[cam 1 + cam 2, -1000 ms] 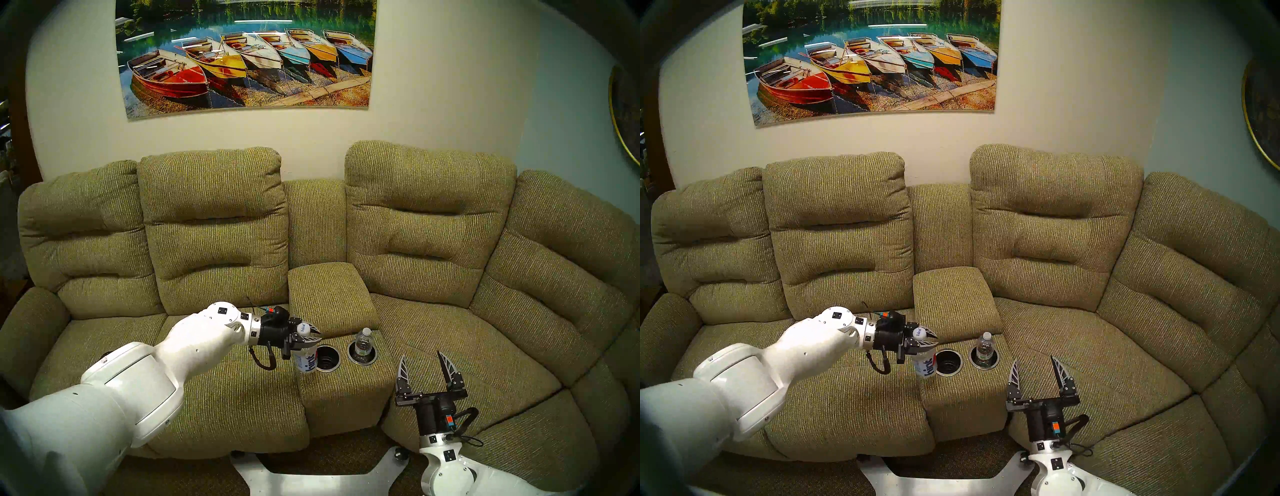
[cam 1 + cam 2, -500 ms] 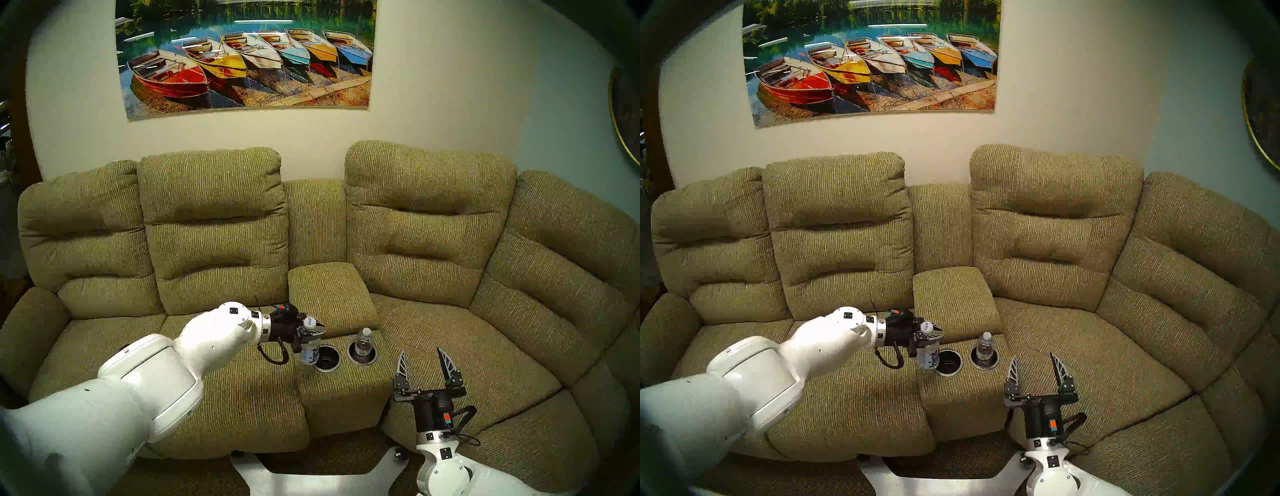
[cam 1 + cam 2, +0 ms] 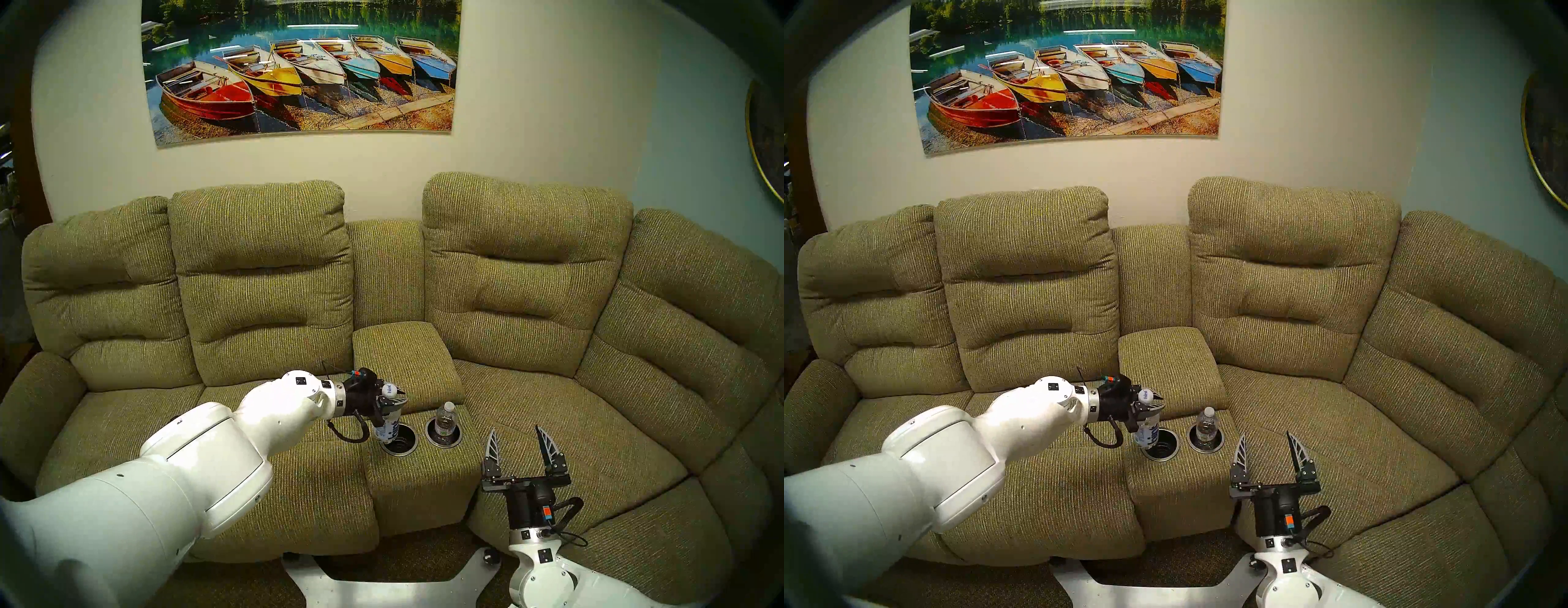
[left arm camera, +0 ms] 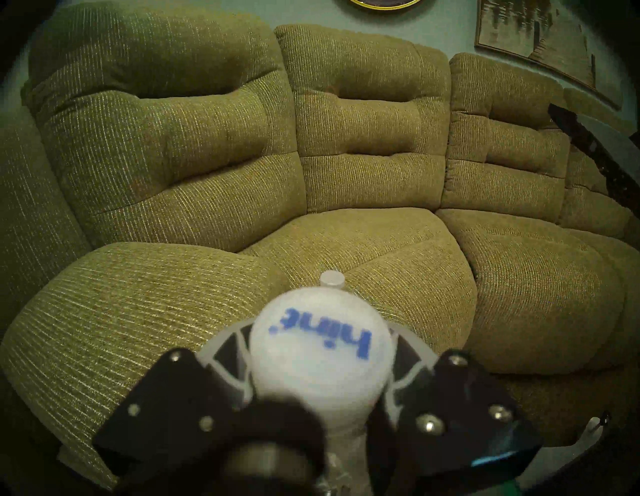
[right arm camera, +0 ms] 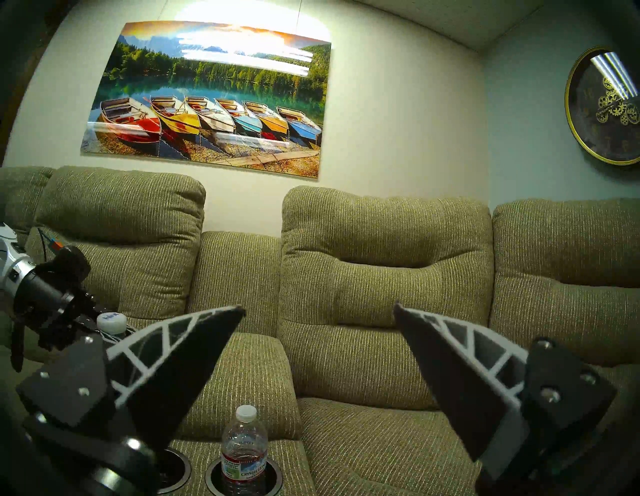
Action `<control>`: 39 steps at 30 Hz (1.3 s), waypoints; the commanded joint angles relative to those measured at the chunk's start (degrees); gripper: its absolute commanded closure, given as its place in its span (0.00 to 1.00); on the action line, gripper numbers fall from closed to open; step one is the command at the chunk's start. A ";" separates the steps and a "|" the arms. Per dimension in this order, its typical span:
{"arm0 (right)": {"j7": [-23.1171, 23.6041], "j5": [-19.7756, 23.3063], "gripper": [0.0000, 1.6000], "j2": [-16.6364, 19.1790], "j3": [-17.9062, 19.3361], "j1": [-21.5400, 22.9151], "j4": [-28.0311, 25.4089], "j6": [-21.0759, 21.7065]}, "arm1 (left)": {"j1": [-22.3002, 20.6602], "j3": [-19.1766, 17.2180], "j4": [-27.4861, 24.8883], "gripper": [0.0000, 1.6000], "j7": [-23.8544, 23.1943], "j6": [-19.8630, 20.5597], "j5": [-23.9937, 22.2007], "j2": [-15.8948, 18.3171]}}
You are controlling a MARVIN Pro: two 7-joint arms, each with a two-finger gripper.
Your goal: Put bottles into cup holders
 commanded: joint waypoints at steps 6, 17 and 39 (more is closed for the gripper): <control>0.01 -0.24 0.00 -0.16 -0.07 0.12 -0.32 -0.23 | 0.46 0.59 0.17 1.00 5.42 -1.24 0.87 -5.13; -0.13 -0.48 0.00 -0.30 -0.02 0.13 -0.20 -0.29 | 2.68 1.86 1.39 1.00 8.81 -2.13 2.47 -5.60; -0.16 -0.71 0.00 -0.39 0.05 0.10 -0.14 -0.41 | 2.33 -1.55 -6.16 0.00 -5.74 -11.43 -0.79 1.89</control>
